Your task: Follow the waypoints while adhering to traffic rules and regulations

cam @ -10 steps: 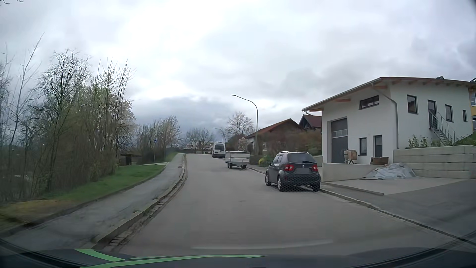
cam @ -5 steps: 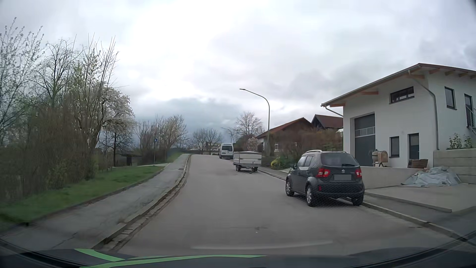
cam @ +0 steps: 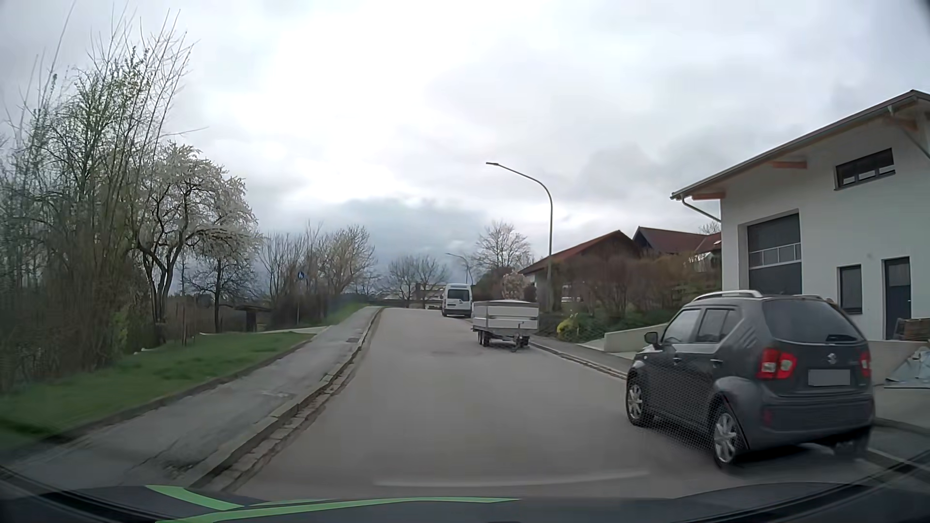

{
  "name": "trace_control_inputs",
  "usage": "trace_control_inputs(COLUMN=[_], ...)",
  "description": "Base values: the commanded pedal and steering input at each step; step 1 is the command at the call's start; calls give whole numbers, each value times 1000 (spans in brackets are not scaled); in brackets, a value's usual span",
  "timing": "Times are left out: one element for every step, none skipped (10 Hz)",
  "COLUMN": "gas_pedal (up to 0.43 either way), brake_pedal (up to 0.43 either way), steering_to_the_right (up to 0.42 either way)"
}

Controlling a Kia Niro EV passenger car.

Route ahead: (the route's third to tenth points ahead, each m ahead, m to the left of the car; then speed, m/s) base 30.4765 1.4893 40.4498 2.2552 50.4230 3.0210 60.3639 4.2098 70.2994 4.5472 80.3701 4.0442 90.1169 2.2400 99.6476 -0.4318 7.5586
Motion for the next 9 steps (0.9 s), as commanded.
trace_control_inputs(gas_pedal=[157,157,157,157,157,157,157,157,157], brake_pedal=[0,0,0,0,0,0,0,0,0], steering_to_the_right=[-31,-33,-33,-33,-33,-34,-34,-35,-37])
